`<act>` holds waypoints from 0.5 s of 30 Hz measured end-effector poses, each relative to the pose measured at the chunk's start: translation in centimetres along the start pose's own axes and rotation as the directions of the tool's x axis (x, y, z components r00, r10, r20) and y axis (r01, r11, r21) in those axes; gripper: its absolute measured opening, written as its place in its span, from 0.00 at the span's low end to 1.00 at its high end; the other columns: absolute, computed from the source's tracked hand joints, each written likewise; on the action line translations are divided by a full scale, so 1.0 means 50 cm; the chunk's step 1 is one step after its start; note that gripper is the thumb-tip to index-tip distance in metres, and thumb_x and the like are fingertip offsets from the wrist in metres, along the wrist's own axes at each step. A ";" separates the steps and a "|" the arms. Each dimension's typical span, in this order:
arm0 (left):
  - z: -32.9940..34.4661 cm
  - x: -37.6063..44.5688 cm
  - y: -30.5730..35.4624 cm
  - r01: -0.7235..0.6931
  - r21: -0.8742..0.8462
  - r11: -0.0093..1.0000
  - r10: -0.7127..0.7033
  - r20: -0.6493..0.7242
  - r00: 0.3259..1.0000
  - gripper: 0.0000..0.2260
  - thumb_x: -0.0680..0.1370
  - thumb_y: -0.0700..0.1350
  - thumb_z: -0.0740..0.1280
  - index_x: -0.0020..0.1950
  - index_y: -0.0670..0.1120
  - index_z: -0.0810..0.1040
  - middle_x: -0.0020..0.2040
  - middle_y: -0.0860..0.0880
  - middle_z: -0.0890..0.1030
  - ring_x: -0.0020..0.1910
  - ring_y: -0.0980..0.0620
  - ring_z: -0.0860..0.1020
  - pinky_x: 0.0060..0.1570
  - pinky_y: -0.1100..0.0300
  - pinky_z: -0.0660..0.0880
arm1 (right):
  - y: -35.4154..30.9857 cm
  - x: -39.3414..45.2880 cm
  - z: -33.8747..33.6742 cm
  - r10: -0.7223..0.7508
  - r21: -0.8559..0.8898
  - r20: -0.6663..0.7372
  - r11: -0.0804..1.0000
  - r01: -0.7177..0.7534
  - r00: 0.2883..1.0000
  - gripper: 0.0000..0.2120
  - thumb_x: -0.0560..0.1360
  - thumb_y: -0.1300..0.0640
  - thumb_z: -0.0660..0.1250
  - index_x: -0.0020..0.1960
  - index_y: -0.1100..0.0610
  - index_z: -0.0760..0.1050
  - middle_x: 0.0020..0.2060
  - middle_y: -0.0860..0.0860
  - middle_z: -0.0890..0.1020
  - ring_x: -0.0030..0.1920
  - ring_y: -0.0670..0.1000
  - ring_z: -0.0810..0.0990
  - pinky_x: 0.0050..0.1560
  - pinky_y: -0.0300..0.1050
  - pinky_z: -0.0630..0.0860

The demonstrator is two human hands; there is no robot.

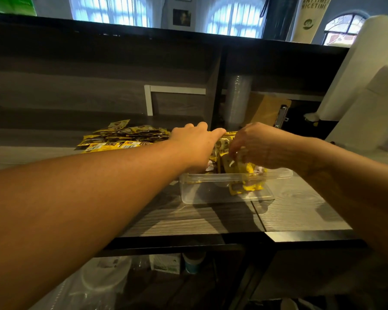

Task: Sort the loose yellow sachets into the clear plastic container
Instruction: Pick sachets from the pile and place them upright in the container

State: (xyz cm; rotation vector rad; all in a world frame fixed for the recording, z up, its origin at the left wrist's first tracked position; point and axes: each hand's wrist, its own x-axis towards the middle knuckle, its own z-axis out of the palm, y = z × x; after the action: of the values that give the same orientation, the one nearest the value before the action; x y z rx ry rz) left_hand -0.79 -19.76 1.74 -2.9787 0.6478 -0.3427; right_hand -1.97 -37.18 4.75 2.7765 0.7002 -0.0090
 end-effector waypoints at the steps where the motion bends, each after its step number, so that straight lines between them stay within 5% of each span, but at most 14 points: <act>1: -0.001 0.000 0.001 0.000 -0.005 1.000 0.000 0.002 1.000 0.40 0.76 0.50 0.72 0.80 0.59 0.50 0.70 0.45 0.69 0.66 0.41 0.70 0.57 0.45 0.75 | -0.002 0.005 -0.003 0.019 0.000 0.016 1.000 -0.019 1.000 0.16 0.78 0.52 0.65 0.65 0.47 0.75 0.59 0.50 0.78 0.54 0.51 0.77 0.55 0.44 0.78; 7: -0.008 -0.004 0.002 0.001 -0.031 1.000 0.000 0.034 0.999 0.39 0.76 0.54 0.72 0.80 0.58 0.51 0.69 0.44 0.69 0.67 0.41 0.70 0.58 0.43 0.74 | -0.020 0.036 0.014 0.125 0.022 0.050 0.992 -0.126 0.991 0.29 0.73 0.49 0.73 0.69 0.54 0.67 0.44 0.47 0.73 0.41 0.48 0.73 0.41 0.38 0.72; 15: -0.006 -0.001 0.005 0.015 -0.016 1.000 -0.014 0.040 0.999 0.40 0.76 0.52 0.72 0.80 0.58 0.51 0.70 0.44 0.68 0.67 0.40 0.69 0.59 0.42 0.73 | -0.003 0.034 0.030 0.086 0.041 0.060 0.995 -0.088 0.995 0.33 0.74 0.52 0.72 0.74 0.53 0.60 0.64 0.53 0.74 0.59 0.54 0.76 0.60 0.46 0.75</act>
State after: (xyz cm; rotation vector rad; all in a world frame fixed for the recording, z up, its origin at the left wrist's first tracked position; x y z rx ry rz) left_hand -1.01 -19.96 1.98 -2.9991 0.6284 -0.2790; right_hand -0.45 -36.71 3.13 2.8332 0.5708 -0.0887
